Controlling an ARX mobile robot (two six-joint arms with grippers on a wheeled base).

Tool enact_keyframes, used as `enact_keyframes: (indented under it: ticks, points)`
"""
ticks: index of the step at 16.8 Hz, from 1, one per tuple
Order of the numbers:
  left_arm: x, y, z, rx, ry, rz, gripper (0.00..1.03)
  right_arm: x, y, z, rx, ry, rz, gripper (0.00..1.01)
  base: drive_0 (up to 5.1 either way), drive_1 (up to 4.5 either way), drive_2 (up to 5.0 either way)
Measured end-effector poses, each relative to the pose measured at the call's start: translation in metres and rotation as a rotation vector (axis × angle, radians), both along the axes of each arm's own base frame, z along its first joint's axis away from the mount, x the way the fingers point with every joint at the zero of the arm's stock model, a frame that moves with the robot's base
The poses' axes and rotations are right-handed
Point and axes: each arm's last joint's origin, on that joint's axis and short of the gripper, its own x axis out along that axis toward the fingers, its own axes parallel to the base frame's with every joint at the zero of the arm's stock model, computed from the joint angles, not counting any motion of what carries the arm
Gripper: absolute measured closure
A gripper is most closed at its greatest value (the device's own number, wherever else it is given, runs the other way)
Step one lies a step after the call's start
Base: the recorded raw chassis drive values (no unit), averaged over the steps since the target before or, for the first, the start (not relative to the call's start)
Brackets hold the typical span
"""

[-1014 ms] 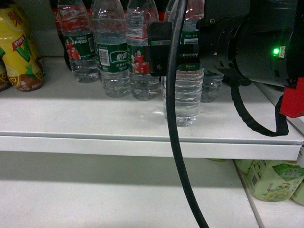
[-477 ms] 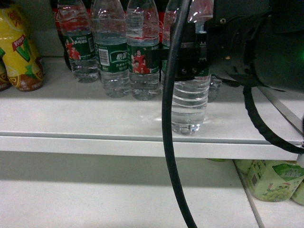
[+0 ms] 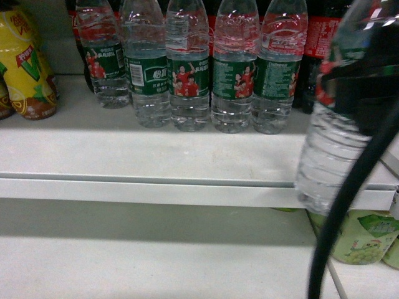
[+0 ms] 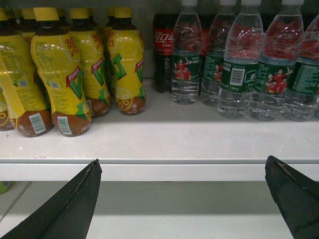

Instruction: Move water from second to third shelf

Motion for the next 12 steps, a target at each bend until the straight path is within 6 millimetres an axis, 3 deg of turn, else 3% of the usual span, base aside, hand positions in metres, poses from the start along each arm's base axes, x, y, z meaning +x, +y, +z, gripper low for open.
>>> enact_keyframes:
  ticks: [2,7,12]
  points:
    - [0.0,0.0,0.0,0.0,0.0,0.0,0.05,-0.021,-0.022,0.008,0.003,-0.049,-0.059,0.59,0.0,0.0,0.0]
    - [0.0,0.0,0.0,0.0,0.0,0.0,0.05,-0.07,-0.052,0.02,-0.016,-0.078,-0.129,0.59,0.0,0.0,0.0]
    - [0.0,0.0,0.0,0.0,0.0,0.0,0.05,-0.083,-0.074,0.031,-0.004,-0.125,-0.232,0.59,0.0,0.0,0.0]
